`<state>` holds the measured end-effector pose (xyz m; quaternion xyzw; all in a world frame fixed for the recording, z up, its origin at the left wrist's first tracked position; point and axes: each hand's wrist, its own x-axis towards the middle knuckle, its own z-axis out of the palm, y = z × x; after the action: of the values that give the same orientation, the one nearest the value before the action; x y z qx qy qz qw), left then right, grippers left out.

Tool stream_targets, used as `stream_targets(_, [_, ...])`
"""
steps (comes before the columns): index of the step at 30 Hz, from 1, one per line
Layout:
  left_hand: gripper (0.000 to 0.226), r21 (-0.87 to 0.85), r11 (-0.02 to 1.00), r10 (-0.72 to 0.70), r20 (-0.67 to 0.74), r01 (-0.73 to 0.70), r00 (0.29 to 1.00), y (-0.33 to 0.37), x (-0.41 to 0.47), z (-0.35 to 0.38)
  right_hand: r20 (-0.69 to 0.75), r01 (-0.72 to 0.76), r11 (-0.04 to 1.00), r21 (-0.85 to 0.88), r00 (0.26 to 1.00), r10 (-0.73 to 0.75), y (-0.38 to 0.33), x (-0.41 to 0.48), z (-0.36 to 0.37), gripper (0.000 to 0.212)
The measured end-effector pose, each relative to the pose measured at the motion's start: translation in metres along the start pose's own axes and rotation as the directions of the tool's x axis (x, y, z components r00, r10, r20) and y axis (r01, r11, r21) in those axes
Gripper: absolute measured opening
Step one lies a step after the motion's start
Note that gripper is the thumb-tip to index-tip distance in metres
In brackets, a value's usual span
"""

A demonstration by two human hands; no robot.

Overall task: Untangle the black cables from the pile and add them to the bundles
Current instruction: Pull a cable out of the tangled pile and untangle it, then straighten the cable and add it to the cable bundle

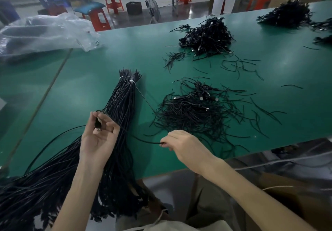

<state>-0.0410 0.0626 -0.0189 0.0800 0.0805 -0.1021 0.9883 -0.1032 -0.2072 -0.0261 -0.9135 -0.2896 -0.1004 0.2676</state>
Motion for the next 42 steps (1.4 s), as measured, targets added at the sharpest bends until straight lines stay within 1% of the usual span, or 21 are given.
stream_targets(2, [0.008, 0.038, 0.999, 0.001, -0.004, -0.001, 1.0, 0.0, 0.0, -0.004, 0.019, -0.088, 0.993, 0.082, 0.996, 0.086, -0.001, 0.003, 0.006, 0.015])
stream_targets(5, [0.004, 0.123, 0.992, 0.017, -0.047, -0.011, 0.999, -0.002, 0.001, -0.009, 0.051, -0.197, 0.94, 0.279, 0.98, 0.191, -0.015, 0.007, 0.022, 0.019])
stream_targets(6, [0.004, 0.145, 0.989, 0.035, -0.066, -0.025, 0.997, -0.003, 0.001, -0.01, 0.065, -0.205, 0.92, 0.334, 0.979, 0.194, -0.024, 0.008, 0.03, 0.02])
stream_targets(8, [0.006, 0.13, 0.99, 0.068, -0.096, -0.055, 0.993, -0.004, 0.002, -0.01, 0.106, -0.188, 0.901, 0.39, 0.982, 0.159, -0.043, 0.01, 0.047, 0.022])
stream_targets(10, [0.005, 0.071, 0.995, 0.074, -0.11, -0.067, 0.991, -0.005, 0.001, -0.008, 0.12, -0.144, 0.915, 0.378, 0.987, 0.105, -0.057, 0.013, 0.065, 0.024])
stream_targets(12, [0.004, 0.004, 0.999, 0.044, -0.107, -0.044, 0.993, -0.004, -0.001, -0.006, 0.111, -0.096, 0.929, 0.357, 0.992, 0.059, -0.068, 0.015, 0.077, 0.025])
stream_targets(14, [0.011, 0.007, 1.0, -0.018, -0.08, 0.019, 0.997, -0.002, -0.004, -0.004, 0.098, -0.06, 0.935, 0.349, 0.995, 0.027, -0.072, 0.016, 0.084, 0.025])
stream_targets(15, [0.017, -0.005, 0.996, -0.087, -0.053, 0.086, 0.995, -0.001, -0.006, -0.003, 0.092, -0.05, 0.94, 0.339, 0.996, 0.02, -0.072, 0.017, 0.086, 0.025])
stream_targets(17, [0.023, -0.089, 0.965, -0.249, 0.007, 0.248, 0.969, 0.002, -0.01, -0.002, 0.082, -0.043, 0.952, 0.304, 0.996, 0.019, -0.072, 0.018, 0.086, 0.024])
stream_targets(19, [0.023, -0.088, 0.935, -0.342, 0.025, 0.343, 0.939, 0.006, -0.011, -0.003, 0.07, -0.038, 0.966, 0.255, 0.997, 0.021, -0.071, 0.016, 0.085, 0.024])
stream_targets(21, [0.021, 0.01, 0.906, -0.424, 0.026, 0.424, 0.905, 0.007, -0.01, -0.006, 0.065, -0.038, 0.973, 0.228, 0.998, 0.023, -0.072, 0.012, 0.083, 0.026])
stream_targets(24, [0.022, 0.316, 0.82, -0.487, -0.054, 0.478, 0.871, 0.005, -0.009, -0.013, 0.132, -0.11, 0.936, 0.333, 0.989, 0.069, -0.074, 0.005, 0.078, 0.026])
stream_targets(25, [0.023, 0.38, 0.78, -0.511, -0.072, 0.497, 0.857, 0.005, -0.008, -0.016, 0.161, -0.147, 0.921, 0.362, 0.983, 0.093, -0.073, 0.004, 0.076, 0.025])
stream_targets(27, [0.024, 0.422, 0.738, -0.551, -0.075, 0.527, 0.831, 0.004, -0.008, -0.021, 0.189, -0.211, 0.901, 0.38, 0.971, 0.147, -0.07, 0.002, 0.072, 0.024])
stream_targets(29, [0.025, 0.477, 0.719, -0.529, -0.097, 0.506, 0.843, 0.003, -0.007, -0.023, 0.21, -0.229, 0.904, 0.361, 0.964, 0.161, -0.066, -0.001, 0.068, 0.026])
stream_targets(31, [0.028, 0.555, 0.718, -0.435, -0.115, 0.421, 0.893, 0.001, -0.003, -0.023, 0.235, -0.226, 0.905, 0.361, 0.961, 0.146, -0.064, -0.007, 0.064, 0.027])
stream_targets(32, [0.028, 0.569, 0.733, -0.375, -0.117, 0.372, 0.919, 0.0, -0.001, -0.022, 0.248, -0.233, 0.898, 0.374, 0.958, 0.145, -0.063, -0.01, 0.063, 0.026])
stream_targets(34, [0.027, 0.524, 0.799, -0.267, -0.128, 0.293, 0.955, -0.001, 0.006, -0.017, 0.28, -0.229, 0.9, 0.37, 0.951, 0.127, -0.06, -0.017, 0.062, 0.019])
stream_targets(36, [0.026, 0.43, 0.867, -0.215, -0.133, 0.252, 0.968, 0.0, 0.013, -0.01, 0.312, -0.195, 0.923, 0.332, 0.946, 0.087, -0.055, -0.026, 0.063, 0.018])
stream_targets(38, [0.028, 0.348, 0.905, -0.218, -0.116, 0.245, 0.969, 0.002, 0.017, -0.002, 0.329, -0.186, 0.932, 0.311, 0.941, 0.078, -0.052, -0.033, 0.062, 0.019])
stream_targets(42, [0.031, 0.226, 0.929, -0.297, -0.025, 0.294, 0.955, 0.009, 0.018, 0.014, 0.371, -0.293, 0.897, 0.33, 0.914, 0.162, -0.048, -0.04, 0.055, 0.022])
